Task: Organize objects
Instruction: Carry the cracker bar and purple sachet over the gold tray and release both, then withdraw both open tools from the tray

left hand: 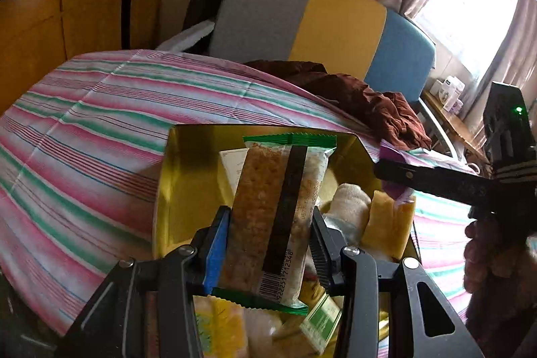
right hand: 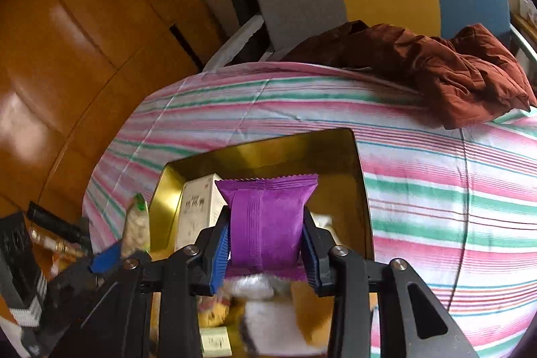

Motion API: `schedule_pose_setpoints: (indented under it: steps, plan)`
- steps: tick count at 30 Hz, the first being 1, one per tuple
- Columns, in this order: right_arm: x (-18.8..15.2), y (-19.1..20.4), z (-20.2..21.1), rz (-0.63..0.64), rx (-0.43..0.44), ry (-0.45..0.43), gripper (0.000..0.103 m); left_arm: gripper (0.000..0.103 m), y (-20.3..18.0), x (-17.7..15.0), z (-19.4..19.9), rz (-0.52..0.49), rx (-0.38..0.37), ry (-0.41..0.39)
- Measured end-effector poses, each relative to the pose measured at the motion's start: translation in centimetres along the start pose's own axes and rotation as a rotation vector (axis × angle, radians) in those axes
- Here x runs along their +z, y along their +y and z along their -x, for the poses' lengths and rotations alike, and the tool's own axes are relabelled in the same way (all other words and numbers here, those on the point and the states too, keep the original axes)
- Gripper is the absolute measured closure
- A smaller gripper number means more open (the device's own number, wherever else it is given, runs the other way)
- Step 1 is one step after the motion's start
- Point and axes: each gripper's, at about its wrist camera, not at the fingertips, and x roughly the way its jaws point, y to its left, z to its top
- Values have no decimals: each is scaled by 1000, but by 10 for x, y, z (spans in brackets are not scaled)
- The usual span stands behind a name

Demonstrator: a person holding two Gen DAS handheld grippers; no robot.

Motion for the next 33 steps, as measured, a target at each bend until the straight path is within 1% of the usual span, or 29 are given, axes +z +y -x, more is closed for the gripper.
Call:
schedule_pose_setpoints:
  steps: [1, 2, 4, 5, 6, 10, 13, 16, 18, 22, 24, 26, 31, 33]
  plan:
    - [2, -1, -2, -14, 9, 3, 57, 57, -2, 2, -4, 0, 4, 0]
    - [3, -4, -5, -33, 18, 6, 55, 57, -4, 4, -9, -3, 8, 10]
    - [4, -7, -9, -45, 1, 4, 55, 51, -6, 7, -17, 8, 0, 18]
    - [3, -8, -9, -49, 1, 2, 55, 47, -7, 8, -20, 11, -4, 20]
    - [1, -11, -9, -56, 4, 5, 55, 45, -8, 9, -23, 8, -5, 21]
    - [-8, -14, -8, -51, -12, 11, 55, 44, -10, 5, -29, 8, -1, 32]
    - [-16, -13, -3, -41, -29, 10, 54, 44, -10, -1, -28, -9, 20, 32]
    - [-23, -7, 4, -12, -61, -3, 49, 40, -9, -7, -22, -29, 50, 22]
    - [-27, -2, 7, 14, -78, -14, 48, 34, -10, -11, -15, -47, 72, 2]
    - [-38, 10, 17, 74, -121, -46, 46, 31, -9, -17, 2, -69, 108, -40]
    - [-47, 16, 21, 105, -151, -61, 46, 26, -10, -21, 11, -82, 122, -61]
    - [-54, 20, 24, 125, -172, -72, 46, 24, -12, -25, 20, -95, 141, -84]
    - [-79, 29, 33, 172, -247, -114, 46, 13, -14, -36, 40, -100, 164, -121]
    - [-88, 30, 37, 178, -274, -133, 46, 8, -16, -41, 47, -97, 188, -138]
